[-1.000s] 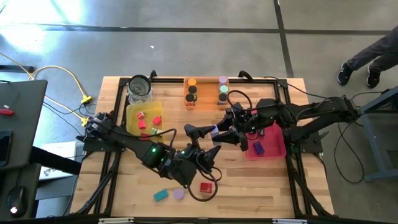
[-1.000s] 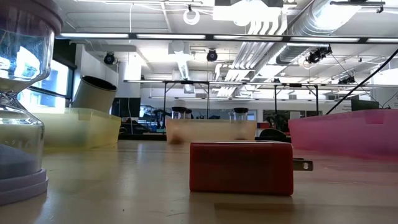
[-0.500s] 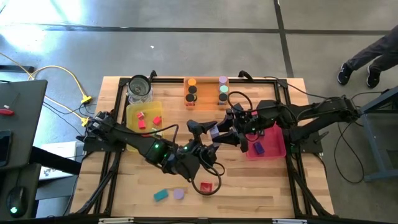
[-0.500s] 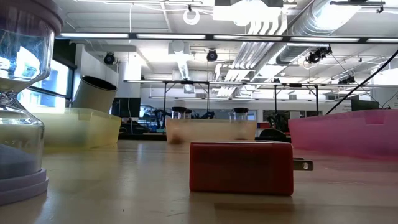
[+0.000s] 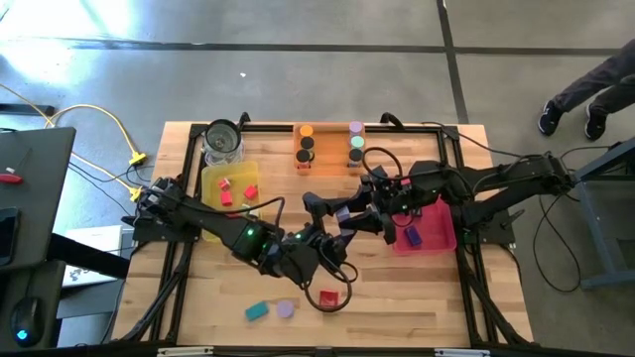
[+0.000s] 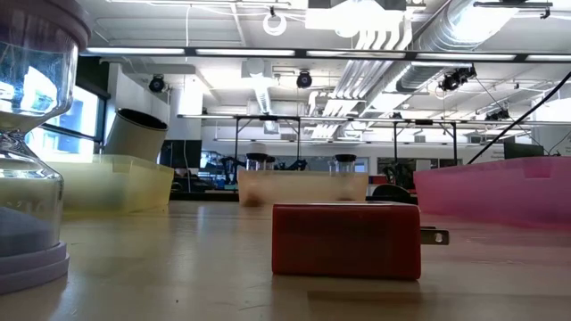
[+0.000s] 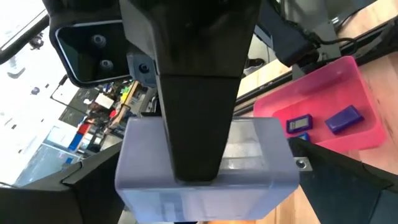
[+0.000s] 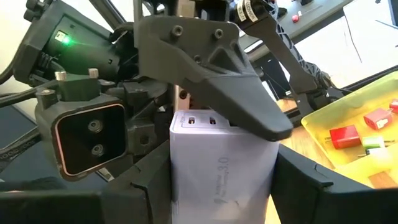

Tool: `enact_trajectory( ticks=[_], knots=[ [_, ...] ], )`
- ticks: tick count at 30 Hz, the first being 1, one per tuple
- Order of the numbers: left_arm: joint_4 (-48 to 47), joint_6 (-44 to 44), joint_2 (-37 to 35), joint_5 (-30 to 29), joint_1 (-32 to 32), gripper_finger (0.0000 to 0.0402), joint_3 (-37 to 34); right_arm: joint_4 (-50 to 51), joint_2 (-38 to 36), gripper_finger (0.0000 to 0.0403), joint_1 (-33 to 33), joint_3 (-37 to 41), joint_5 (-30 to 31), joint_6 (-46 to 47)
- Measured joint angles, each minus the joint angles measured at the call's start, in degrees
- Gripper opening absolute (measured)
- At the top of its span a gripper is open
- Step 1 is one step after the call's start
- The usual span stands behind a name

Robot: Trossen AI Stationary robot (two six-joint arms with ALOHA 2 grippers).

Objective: Pick & Place Office items
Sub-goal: Put the blue charger in the yellow bin

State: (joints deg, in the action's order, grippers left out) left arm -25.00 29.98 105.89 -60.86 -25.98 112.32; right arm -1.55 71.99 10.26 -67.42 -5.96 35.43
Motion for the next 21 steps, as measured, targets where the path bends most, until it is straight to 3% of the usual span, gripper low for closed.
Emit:
enact_trajectory(
  ticks=[15, 21],
  knots=[
    [0.8, 1.5, 0.0, 0.0, 0.0, 0.0326, 0.0, 0.8, 0.0, 0.0199, 0.4, 0.0, 0.9, 0.5],
    [1.1, 1.5, 0.0, 0.0, 0.0, 0.0331, 0.0, 0.8, 0.0, 0.0199, 0.3, 0.0, -0.1, 0.7]
  ],
)
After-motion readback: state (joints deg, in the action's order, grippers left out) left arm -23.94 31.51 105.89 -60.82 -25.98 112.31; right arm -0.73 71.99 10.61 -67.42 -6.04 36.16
